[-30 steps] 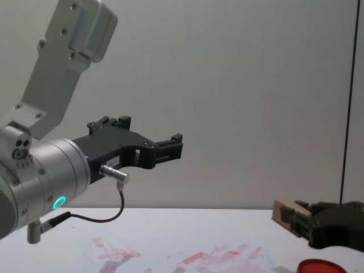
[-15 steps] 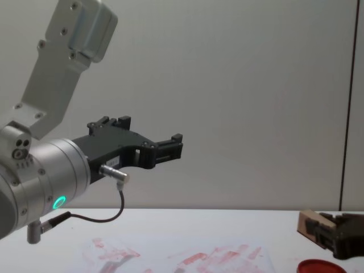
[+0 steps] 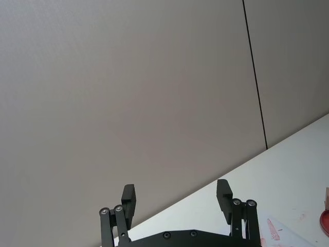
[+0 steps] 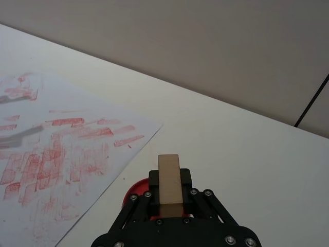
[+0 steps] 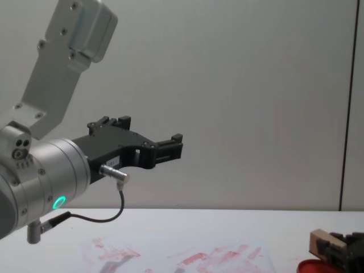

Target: Use the one hand to pick up the stamp and affix it onto the A4 paper.

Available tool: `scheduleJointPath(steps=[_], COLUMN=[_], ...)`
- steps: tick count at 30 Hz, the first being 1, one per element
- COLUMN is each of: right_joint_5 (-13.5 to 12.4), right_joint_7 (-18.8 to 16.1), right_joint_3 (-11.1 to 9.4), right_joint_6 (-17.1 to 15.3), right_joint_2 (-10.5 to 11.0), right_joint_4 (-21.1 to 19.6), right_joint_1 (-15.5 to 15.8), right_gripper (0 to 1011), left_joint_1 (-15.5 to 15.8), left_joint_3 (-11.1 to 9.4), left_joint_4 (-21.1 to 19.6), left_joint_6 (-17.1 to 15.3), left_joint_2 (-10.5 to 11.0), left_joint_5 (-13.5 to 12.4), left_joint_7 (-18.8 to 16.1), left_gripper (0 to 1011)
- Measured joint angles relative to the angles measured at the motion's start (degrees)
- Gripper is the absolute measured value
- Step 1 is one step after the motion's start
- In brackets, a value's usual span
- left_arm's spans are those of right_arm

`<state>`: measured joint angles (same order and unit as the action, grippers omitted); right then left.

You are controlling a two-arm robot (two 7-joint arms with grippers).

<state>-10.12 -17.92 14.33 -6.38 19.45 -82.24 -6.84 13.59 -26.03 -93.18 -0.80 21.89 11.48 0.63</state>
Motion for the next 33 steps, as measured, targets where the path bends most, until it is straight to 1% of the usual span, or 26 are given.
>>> scheduleJointPath(steps=[4,6,8,10,11,12,14,15,17,18,19,20,22,23,26,28,30,31,33], right_joint_5=[0.25,0.37,0.44,0.51,0.52,0.52,0.52,0.48,0.35,0.25,0.01,-0.18,-0.50,-0.91,-1.66,-2.29,-2.79,-3.26,-3.57], right_joint_7=[-0.13,-0.21,-0.27,-0.31,-0.32,-0.32,-0.32,-0.29,-0.21,-0.15,-0.02,0.09,0.26,0.52,1.01,1.42,1.79,2.17,2.44], right_joint_3=[0.01,0.03,0.05,0.07,0.08,0.09,0.09,0.10,0.09,0.08,0.05,0.03,-0.02,-0.10,-0.24,-0.36,-0.42,-0.47,-0.52], right_joint_6=[-0.38,-0.62,-0.75,-1.04,-1.08,-1.22,-1.34,-1.40,-1.40,-1.40,-1.32,-1.19,-0.93,-0.56,0.16,0.77,1.25,1.66,1.90], right_joint_2=[0.05,0.09,0.12,0.16,0.17,0.18,0.18,0.19,0.19,0.19,0.19,0.19,0.19,0.18,0.14,0.09,0.05,-0.01,-0.06], right_joint_4=[0.25,0.37,0.41,0.45,0.45,0.45,0.45,0.45,0.41,0.33,0.14,0.03,-0.24,-0.62,-1.61,-2.47,-3.09,-3.83,-4.44], right_joint_1=[0.01,0.05,0.10,0.17,0.18,0.22,0.26,0.30,0.34,0.35,0.38,0.40,0.44,0.50,0.61,0.72,0.79,0.86,0.90], right_gripper=[217,232,268,347,361,423,471,534,567,624,624,674,709,765,862,914,939,991,1001], left_joint_1=[0.00,0.00,0.00,0.00,0.00,0.00,0.00,0.00,0.00,0.00,0.00,0.00,0.00,0.00,0.00,0.00,0.00,0.00,0.00], left_joint_3=[0.00,0.00,0.00,0.00,0.00,0.00,0.00,0.00,0.00,0.00,0.00,0.00,0.00,0.00,0.00,0.00,0.00,0.00,0.00], left_joint_4=[0.00,0.00,0.00,0.00,0.00,0.00,0.00,0.00,0.00,0.00,0.00,0.00,0.00,0.00,0.00,0.00,0.00,0.00,0.00], left_joint_6=[0.00,0.00,0.00,0.00,0.00,0.00,0.00,0.00,0.00,0.00,0.00,0.00,0.00,0.00,0.00,0.00,0.00,0.00,0.00], left_joint_2=[0.00,0.00,0.00,0.00,0.00,0.00,0.00,0.00,0.00,0.00,0.00,0.00,0.00,0.00,0.00,0.00,0.00,0.00,0.00], left_joint_5=[0.00,0.00,0.00,0.00,0.00,0.00,0.00,0.00,0.00,0.00,0.00,0.00,0.00,0.00,0.00,0.00,0.00,0.00,0.00], left_joint_7=[0.00,0.00,0.00,0.00,0.00,0.00,0.00,0.00,0.00,0.00,0.00,0.00,0.00,0.00,0.00,0.00,0.00,0.00,0.00], left_gripper=[1002,1003,1002,1002,1002,1002,1003,1002,1002,1003,1002,1002,1002,1003,1003,1002,1003,1002,1002])
